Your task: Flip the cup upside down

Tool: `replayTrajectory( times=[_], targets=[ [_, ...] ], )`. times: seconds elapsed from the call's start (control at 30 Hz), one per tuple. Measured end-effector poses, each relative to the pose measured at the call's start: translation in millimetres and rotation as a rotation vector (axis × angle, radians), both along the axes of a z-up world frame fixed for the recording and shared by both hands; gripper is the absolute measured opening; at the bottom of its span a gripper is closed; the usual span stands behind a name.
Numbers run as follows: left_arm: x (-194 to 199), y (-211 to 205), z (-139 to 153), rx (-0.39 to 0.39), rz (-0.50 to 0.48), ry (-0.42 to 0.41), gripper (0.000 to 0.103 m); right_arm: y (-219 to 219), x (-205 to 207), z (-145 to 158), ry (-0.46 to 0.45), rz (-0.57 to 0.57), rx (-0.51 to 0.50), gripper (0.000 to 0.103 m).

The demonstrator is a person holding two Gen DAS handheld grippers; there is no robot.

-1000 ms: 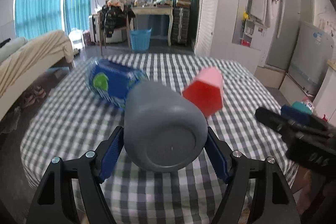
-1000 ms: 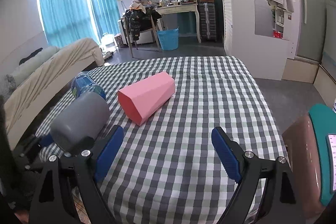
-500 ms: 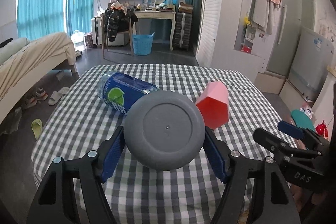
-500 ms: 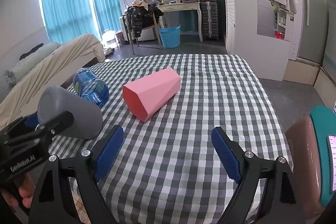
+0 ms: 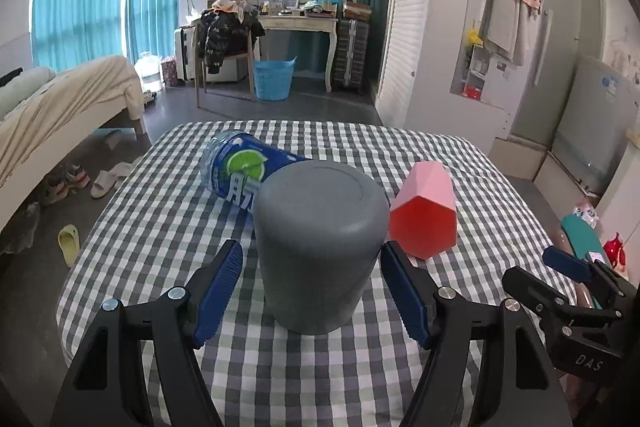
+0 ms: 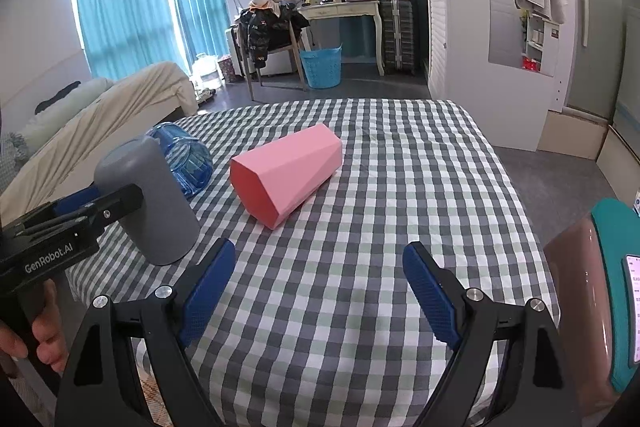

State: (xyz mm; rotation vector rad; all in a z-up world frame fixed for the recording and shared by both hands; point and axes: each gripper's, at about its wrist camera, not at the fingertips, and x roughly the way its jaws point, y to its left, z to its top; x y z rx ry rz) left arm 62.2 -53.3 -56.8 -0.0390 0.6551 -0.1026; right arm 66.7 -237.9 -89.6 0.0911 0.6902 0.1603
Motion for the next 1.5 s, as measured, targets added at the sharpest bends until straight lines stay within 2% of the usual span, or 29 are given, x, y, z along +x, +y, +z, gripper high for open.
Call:
replayTrajectory(
  times=[0.03,0.13,0.33,0.43,0.47,0.5,0.87,1.03,1.2,1.3,1.33,1.37,1.5],
  targets=[
    [0.1,-1.4,-0.8,0.006,-0.001,-0.004,0.075,0.0,0.3,-0.6,0.001,0.000,-0.001,0.086],
    [2.6,-5.1,-6.3,0.046,0.021,-0.008,0.087,0.4,1.7,-2.5,0.007,-0.001,-0.001,0.086],
    [18.1,-10.0,-27.2,0.067,0.004,0.012,0.087,3.4,4.1,-6.9,0.020,0.004,-0.003,0.086],
    [25.5,-7.1,-37.1,0.031,-0.008,0.044,0.085,4.3,5.4,-6.5,0.022,0.003,-0.003,0.086],
    [26.8,-6.1,-39.1,0.021,-0.010,0.053,0.077,4.4,5.7,-6.6,0.023,0.002,-0.004,0.086],
    [27.8,-5.8,-40.4,0.006,-0.021,0.061,0.074,4.2,6.0,-7.1,0.023,0.000,-0.005,0.086],
    [30.5,-20.0,-38.3,-0.016,-0.052,0.063,0.074,2.1,9.8,-7.0,0.026,-0.020,-0.008,0.086],
    [28.7,-32.9,-41.1,0.022,-0.082,0.045,0.074,-0.9,10.1,-5.6,0.024,-0.029,-0.017,0.086],
    [32.5,-31.5,-42.7,0.011,-0.093,0.057,0.074,-1.1,8.8,-2.7,0.021,-0.037,-0.024,0.086],
    [30.4,-33.0,-42.0,0.027,-0.098,0.051,0.077,1.4,5.4,0.2,0.019,-0.036,-0.033,0.086],
    [29.4,-32.4,-40.6,0.037,-0.087,0.047,0.084,2.5,4.5,1.5,0.017,-0.035,-0.036,0.086],
    [27.8,-31.7,-38.3,0.047,-0.075,0.037,0.087,3.7,3.4,3.3,0.013,-0.036,-0.040,0.086],
    [20.0,-31.6,-22.6,0.060,-0.083,-0.017,0.087,7.2,-1.4,9.7,-0.001,-0.043,-0.056,0.086]
  ],
)
